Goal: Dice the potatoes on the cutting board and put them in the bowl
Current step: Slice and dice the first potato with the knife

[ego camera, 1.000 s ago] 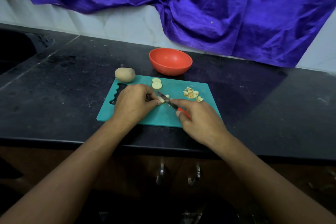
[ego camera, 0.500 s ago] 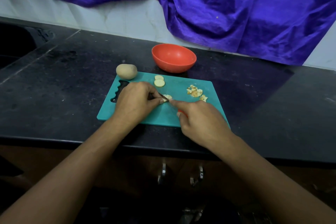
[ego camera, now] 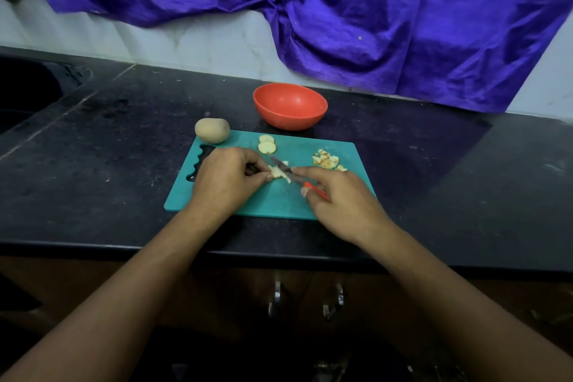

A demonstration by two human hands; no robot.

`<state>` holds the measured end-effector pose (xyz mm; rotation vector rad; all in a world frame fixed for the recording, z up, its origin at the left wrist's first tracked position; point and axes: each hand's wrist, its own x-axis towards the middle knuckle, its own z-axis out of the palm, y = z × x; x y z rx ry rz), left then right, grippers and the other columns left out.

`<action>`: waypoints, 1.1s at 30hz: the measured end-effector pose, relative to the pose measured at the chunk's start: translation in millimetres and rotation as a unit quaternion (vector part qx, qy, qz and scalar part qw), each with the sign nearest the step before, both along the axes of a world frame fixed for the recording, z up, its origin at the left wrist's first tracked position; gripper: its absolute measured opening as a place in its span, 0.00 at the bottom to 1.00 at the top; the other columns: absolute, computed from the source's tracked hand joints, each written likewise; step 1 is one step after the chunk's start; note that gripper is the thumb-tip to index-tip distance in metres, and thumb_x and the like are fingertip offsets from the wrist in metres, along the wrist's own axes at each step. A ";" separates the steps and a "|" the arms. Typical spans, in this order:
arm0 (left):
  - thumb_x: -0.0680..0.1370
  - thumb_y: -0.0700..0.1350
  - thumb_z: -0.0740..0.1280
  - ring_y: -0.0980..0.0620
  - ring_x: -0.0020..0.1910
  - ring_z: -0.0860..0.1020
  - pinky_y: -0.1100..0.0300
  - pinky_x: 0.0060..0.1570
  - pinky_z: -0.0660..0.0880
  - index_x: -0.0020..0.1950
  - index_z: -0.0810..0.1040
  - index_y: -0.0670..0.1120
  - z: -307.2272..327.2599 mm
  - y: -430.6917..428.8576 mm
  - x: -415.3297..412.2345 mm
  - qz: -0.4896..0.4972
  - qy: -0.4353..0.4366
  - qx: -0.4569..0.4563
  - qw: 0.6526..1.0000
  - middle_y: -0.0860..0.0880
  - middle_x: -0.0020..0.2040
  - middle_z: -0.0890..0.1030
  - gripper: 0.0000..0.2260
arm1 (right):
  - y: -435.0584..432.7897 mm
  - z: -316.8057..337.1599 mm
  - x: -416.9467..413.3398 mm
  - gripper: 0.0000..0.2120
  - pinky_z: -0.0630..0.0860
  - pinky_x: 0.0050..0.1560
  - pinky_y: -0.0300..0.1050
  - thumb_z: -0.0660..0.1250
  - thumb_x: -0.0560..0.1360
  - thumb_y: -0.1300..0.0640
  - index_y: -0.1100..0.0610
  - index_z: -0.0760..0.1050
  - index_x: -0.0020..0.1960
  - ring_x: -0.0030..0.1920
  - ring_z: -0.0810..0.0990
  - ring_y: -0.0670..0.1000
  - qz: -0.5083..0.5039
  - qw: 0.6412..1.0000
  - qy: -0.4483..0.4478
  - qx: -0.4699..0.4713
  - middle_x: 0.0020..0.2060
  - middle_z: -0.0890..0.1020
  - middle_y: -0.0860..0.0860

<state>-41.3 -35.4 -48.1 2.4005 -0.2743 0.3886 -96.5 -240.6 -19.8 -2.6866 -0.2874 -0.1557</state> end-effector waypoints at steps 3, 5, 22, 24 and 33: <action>0.73 0.49 0.78 0.62 0.40 0.80 0.69 0.39 0.71 0.46 0.87 0.54 0.7 0.9 -1.3 0.005 0.003 -0.003 1.000 0.59 0.38 0.84 0.03 | 1.2 -1.4 -0.9 0.21 0.79 0.47 0.47 0.64 0.82 0.50 0.37 0.71 0.73 0.44 0.81 0.45 -0.004 1.000 -0.014 0.006 0.60 0.82 0.44; 0.74 0.49 0.78 0.61 0.40 0.80 0.66 0.40 0.72 0.47 0.88 0.54 0.7 1.0 -2.4 0.000 -0.004 0.000 1.000 0.59 0.39 0.84 0.03 | 4.8 -4.0 -3.0 0.21 0.76 0.47 0.47 0.63 0.82 0.49 0.36 0.70 0.74 0.45 0.79 0.46 0.007 0.999 -0.022 -0.025 0.57 0.83 0.46; 0.73 0.51 0.78 0.58 0.44 0.80 0.53 0.49 0.80 0.44 0.88 0.53 -1.9 1.4 2.3 -0.004 -0.028 0.015 1.000 0.57 0.44 0.84 0.03 | 33.2 2.2 -2.6 0.24 0.73 0.44 0.51 0.58 0.83 0.53 0.40 0.65 0.78 0.47 0.79 0.54 0.014 0.986 -0.045 -0.159 0.44 0.79 0.51; 0.73 0.51 0.78 0.59 0.43 0.80 0.54 0.49 0.80 0.45 0.88 0.54 -0.9 1.6 1.6 -0.004 -0.023 0.016 1.000 0.58 0.43 0.84 0.03 | 35.1 2.7 -1.7 0.24 0.72 0.43 0.50 0.59 0.83 0.53 0.40 0.66 0.78 0.46 0.78 0.53 0.015 0.986 -0.048 -0.157 0.43 0.78 0.50; 0.72 0.50 0.79 0.63 0.38 0.80 0.65 0.39 0.73 0.42 0.84 0.55 1.0 2.6 2.0 -0.007 0.023 -0.032 0.999 0.60 0.36 0.82 0.05 | -1.3 -2.7 2.2 0.19 0.72 0.45 0.36 0.65 0.82 0.51 0.38 0.74 0.72 0.47 0.78 0.39 -0.004 0.997 0.007 0.077 0.49 0.82 0.36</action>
